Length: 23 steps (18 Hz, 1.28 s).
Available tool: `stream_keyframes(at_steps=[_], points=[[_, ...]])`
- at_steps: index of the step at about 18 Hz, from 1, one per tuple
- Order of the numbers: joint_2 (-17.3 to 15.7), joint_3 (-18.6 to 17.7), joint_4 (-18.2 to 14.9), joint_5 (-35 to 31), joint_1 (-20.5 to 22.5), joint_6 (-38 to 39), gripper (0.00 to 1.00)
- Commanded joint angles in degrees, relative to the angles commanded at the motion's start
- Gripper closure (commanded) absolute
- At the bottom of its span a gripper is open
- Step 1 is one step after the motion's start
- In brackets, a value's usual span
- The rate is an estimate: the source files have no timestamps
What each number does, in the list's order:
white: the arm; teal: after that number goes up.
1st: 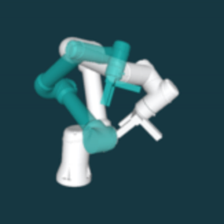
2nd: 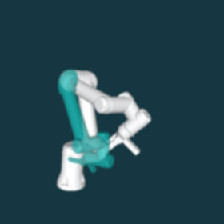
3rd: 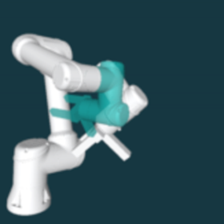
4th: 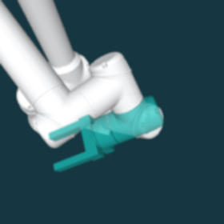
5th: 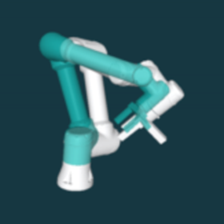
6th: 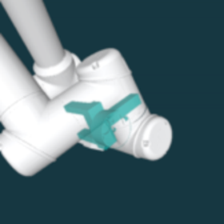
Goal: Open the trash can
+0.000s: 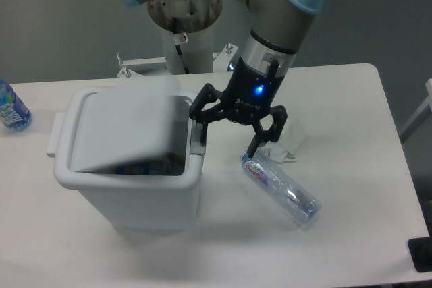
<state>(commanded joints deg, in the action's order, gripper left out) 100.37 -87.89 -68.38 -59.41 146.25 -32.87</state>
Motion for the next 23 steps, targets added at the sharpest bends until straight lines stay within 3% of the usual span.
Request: stream_keyframes(at_steps=[8,18,23], points=[[-0.17,0.35,-0.09,0.0,0.0,0.0,0.0],[0.35,4.56,1.67,0.0,2.02,-0.09,0.0],[4.82,4.92,9.13,-0.09,6.49,-1.23,0.0]])
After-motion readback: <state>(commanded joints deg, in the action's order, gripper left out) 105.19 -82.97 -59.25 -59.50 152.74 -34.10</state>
